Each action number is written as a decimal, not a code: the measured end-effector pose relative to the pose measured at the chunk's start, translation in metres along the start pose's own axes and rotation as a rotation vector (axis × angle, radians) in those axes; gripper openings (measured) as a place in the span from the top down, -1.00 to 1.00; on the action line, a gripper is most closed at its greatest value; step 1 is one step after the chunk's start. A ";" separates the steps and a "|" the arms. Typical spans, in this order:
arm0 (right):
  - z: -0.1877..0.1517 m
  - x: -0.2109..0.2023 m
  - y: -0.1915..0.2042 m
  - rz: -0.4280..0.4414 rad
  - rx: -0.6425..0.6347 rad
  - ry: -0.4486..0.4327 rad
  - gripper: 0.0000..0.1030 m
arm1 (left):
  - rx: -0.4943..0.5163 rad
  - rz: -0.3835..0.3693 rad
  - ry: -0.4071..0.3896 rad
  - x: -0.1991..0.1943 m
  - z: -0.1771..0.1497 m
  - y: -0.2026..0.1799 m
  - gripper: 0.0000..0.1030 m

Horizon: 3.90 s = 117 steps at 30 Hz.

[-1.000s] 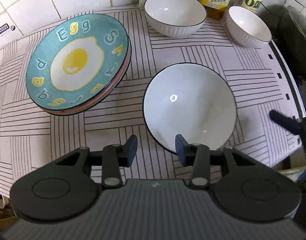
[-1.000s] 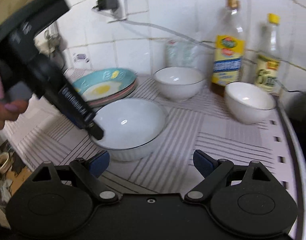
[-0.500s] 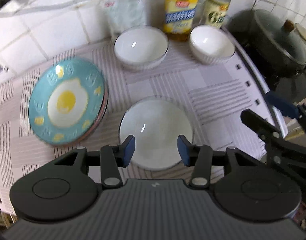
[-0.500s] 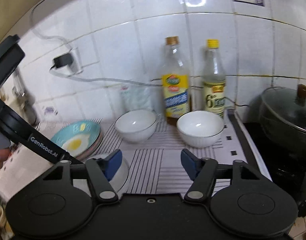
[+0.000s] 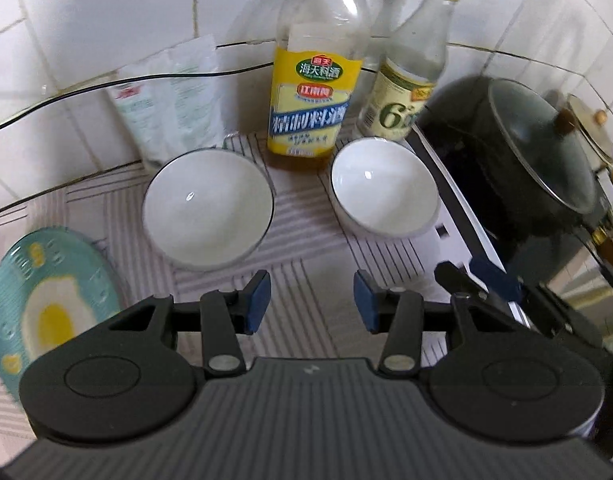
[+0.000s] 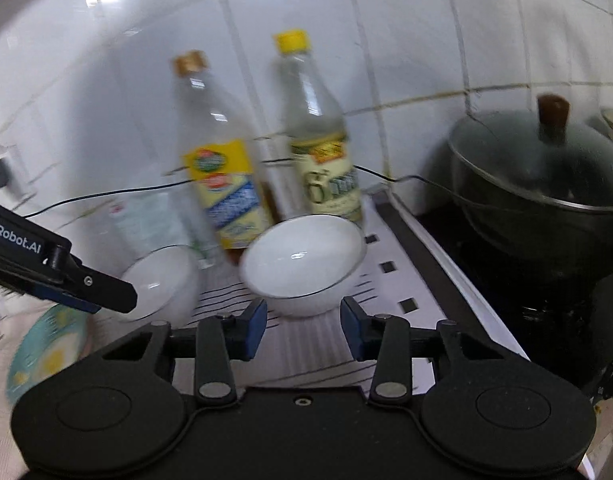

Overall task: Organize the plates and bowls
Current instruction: 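Move both grippers to the white bowl by the bottles and close on its rim, then lift the bowl with both grippers, lower it into the first bowl, open, then move both grippers to the white bowl by the salt bag and close on it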

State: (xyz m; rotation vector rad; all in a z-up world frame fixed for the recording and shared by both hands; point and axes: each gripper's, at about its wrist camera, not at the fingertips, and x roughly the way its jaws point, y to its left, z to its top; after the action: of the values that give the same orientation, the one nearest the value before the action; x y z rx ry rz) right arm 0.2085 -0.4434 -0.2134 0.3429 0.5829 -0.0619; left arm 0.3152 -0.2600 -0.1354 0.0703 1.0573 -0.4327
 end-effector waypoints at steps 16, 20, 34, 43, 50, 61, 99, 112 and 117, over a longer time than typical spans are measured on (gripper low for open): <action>0.005 0.079 -0.023 -0.058 0.213 0.003 0.18 | 0.132 0.048 0.071 0.091 0.047 -0.034 0.24; 0.004 0.085 -0.025 -0.057 0.271 0.003 0.39 | 0.149 0.067 0.078 0.102 0.052 -0.035 0.29; 0.004 0.090 -0.028 -0.122 0.332 0.053 0.64 | 0.078 -0.041 0.046 0.113 0.047 -0.022 0.81; 0.008 0.069 -0.021 -0.081 0.329 0.144 0.71 | 0.129 -0.006 0.023 0.080 0.033 -0.029 0.83; 0.018 0.031 -0.006 -0.026 0.276 0.131 0.71 | 0.096 -0.001 0.036 0.040 0.015 -0.021 0.82; 0.027 -0.032 0.023 0.082 0.182 0.114 0.71 | 0.053 0.035 -0.002 -0.035 -0.024 -0.014 0.81; -0.045 -0.034 0.110 0.225 -0.334 0.262 0.71 | -0.255 0.074 0.268 -0.030 -0.130 0.064 0.68; -0.052 -0.022 0.127 0.177 -0.502 0.268 0.59 | -0.240 0.040 0.344 -0.015 -0.119 0.071 0.58; -0.030 -0.034 0.108 0.264 -0.384 0.277 0.40 | -0.194 -0.004 0.345 -0.035 -0.109 0.073 0.50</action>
State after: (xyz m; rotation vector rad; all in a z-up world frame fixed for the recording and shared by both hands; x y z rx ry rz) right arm 0.1805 -0.3326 -0.1858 0.0504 0.8018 0.3533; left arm 0.2386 -0.1539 -0.1708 -0.0314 1.4347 -0.3250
